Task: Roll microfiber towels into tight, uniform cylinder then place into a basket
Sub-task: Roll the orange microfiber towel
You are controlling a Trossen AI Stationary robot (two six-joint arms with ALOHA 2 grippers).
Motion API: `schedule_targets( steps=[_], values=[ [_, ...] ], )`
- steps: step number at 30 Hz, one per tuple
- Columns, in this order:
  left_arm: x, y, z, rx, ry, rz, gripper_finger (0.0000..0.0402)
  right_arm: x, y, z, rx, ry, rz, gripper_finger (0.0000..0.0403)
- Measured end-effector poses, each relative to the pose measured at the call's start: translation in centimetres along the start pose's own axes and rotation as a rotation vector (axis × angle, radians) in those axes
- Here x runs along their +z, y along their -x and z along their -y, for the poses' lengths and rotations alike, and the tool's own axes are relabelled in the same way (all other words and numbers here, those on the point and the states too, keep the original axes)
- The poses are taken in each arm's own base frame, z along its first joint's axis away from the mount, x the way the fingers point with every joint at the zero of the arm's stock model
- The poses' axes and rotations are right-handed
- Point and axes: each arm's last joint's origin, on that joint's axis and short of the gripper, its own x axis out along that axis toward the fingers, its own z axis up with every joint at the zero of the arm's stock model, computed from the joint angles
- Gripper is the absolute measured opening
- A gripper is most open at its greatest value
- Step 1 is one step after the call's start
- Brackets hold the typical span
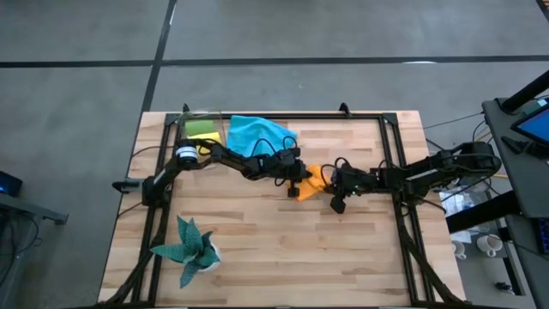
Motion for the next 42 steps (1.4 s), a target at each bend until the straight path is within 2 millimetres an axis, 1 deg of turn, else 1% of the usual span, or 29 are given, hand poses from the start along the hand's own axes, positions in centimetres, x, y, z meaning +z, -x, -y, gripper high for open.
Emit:
schedule_targets(
  steps=[5, 11, 14, 17, 21, 27, 31, 34, 36, 39, 42],
  values=[
    [-0.2, -0.1, 0.0, 0.001, 0.001, -0.009, 0.0000, -0.1, 0.4, -0.4, 0.006, 0.043, -0.014, 0.0009],
    [-0.3, -0.1, 0.1, 0.002, 0.001, -0.009, 0.0000, 2.2, 1.1, -0.8, -0.110, 0.085, 0.192, 0.0009],
    [-0.2, -0.1, 0.0, 0.002, 0.001, -0.008, 0.0000, 2.8, 0.8, -0.7, -0.125, 0.081, 0.230, 0.0009],
    [-0.2, -0.1, 0.0, 0.003, 0.001, -0.006, 0.0000, 2.2, 0.1, -0.7, -0.131, 0.076, 0.185, 0.0009],
    [-0.1, -0.2, 0.0, 0.009, 0.001, 0.009, 0.0000, 1.3, -1.3, -0.6, -0.142, 0.043, 0.125, 0.0009],
    [0.0, -0.2, 0.0, 0.010, 0.001, 0.019, 0.0000, -0.3, -3.5, -1.3, -0.069, 0.051, 0.055, 0.0009],
    [-0.1, -0.2, 0.0, 0.009, 0.002, 0.019, 0.0000, -0.8, -4.0, -1.8, -0.063, 0.062, 0.048, 0.0009],
    [-0.3, -0.1, 0.0, 0.002, 0.002, 0.018, 0.0000, -0.8, -3.5, -2.1, -0.045, 0.073, 0.042, 0.0009],
    [-0.4, -0.1, 0.2, -0.005, 0.002, 0.018, 0.0000, -0.6, -2.7, -2.4, -0.018, 0.080, 0.037, 0.0009],
    [-0.6, 0.0, -0.1, 0.022, 0.005, 0.008, 0.0000, -0.5, -1.1, -2.5, 0.038, 0.085, -0.004, 0.0009],
    [-0.6, 0.0, -0.2, 0.033, 0.006, 0.005, 0.0000, 0.4, 0.8, -2.3, 0.025, 0.023, 0.033, 0.0009]
  ],
)
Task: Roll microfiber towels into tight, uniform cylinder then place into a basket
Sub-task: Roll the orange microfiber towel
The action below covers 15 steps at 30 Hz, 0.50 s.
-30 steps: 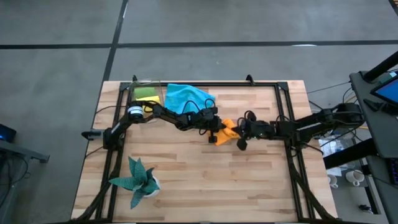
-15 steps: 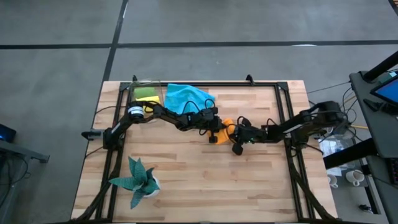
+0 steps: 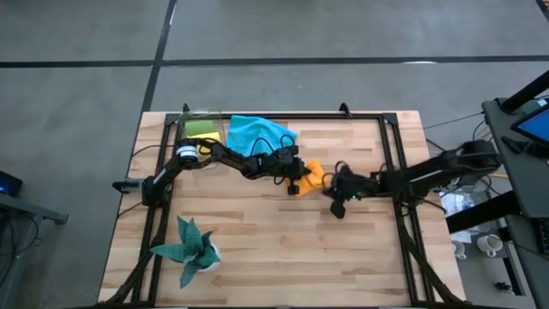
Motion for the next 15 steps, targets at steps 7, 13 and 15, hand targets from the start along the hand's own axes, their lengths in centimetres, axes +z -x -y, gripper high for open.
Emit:
schedule_targets(
  steps=[7, 13, 15],
  values=[
    [0.1, 0.0, 0.0, 0.003, 0.046, 0.008, 0.0000, 1.3, 2.9, 0.7, -0.118, -0.174, 0.109, 0.0017],
    [0.2, 0.0, 0.0, 0.006, 0.046, 0.022, 0.0000, 1.9, 3.2, 3.2, -0.227, -0.398, 0.083, 0.0091],
    [0.2, 0.0, 0.0, 0.006, 0.046, 0.023, 0.0000, 1.9, 2.8, 4.1, -0.231, -0.475, 0.063, 0.0127]
  ],
)
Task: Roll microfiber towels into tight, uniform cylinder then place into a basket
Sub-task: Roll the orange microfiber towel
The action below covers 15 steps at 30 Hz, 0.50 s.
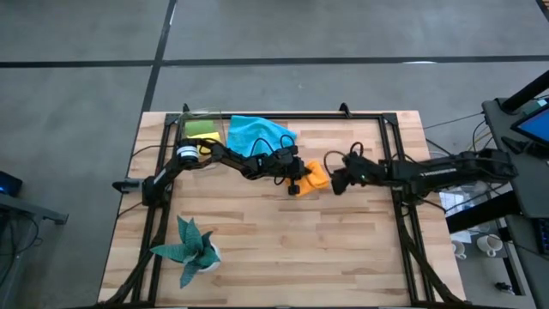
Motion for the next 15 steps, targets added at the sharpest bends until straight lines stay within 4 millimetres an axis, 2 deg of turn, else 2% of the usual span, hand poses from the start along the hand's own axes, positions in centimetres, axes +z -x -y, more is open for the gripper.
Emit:
schedule_targets(
  steps=[3, 7, 10, 15],
  values=[
    [0.0, 0.0, 0.0, -0.001, 0.001, 0.000, 0.0000, 0.5, -1.0, 1.0, -0.056, -0.077, 0.002, 0.0176],
    [0.0, 0.0, 0.1, -0.003, 0.002, -0.001, 0.0000, 1.0, -2.6, 0.9, 0.006, -0.147, -0.001, 0.0219],
    [0.0, 0.0, 0.1, -0.004, 0.002, 0.000, 0.0000, 0.9, -3.7, 0.7, 0.045, -0.177, -0.025, 0.0231],
    [0.0, 0.0, 0.1, -0.005, 0.002, 0.000, 0.0000, 0.1, -5.1, 0.8, 0.012, -0.219, -0.076, 0.0230]
  ],
)
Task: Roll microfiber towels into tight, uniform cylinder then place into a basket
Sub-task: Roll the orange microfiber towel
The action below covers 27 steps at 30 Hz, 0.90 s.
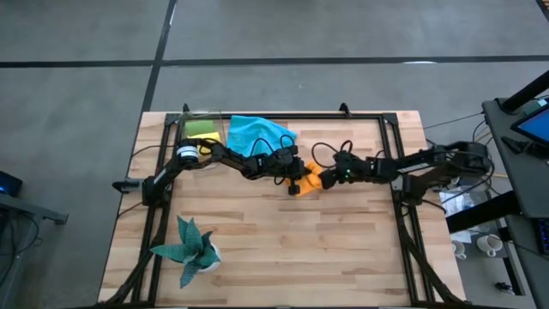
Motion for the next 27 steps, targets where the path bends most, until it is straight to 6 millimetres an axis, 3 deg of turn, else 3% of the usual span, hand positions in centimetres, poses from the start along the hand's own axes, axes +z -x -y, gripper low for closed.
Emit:
schedule_targets(
  steps=[12, 16, 23, 27],
  values=[
    [0.0, 0.0, 0.0, 0.001, 0.022, 0.003, 0.0000, -1.4, -0.9, -1.3, 0.079, -0.007, -0.011, 0.0203],
    [0.1, 0.0, 0.1, 0.038, 0.033, -0.004, 0.0000, -1.6, -0.8, -1.4, 0.055, 0.009, 0.020, 0.0153],
    [0.4, 0.1, 0.2, 0.052, 0.073, 0.011, 0.0000, -1.9, -0.7, -1.0, 0.003, 0.103, -0.001, 0.0027],
    [1.1, 0.4, 0.4, 0.048, 0.073, 0.024, 0.0000, -1.8, -0.6, -1.1, -0.055, 0.153, -0.047, 0.0021]
  ],
)
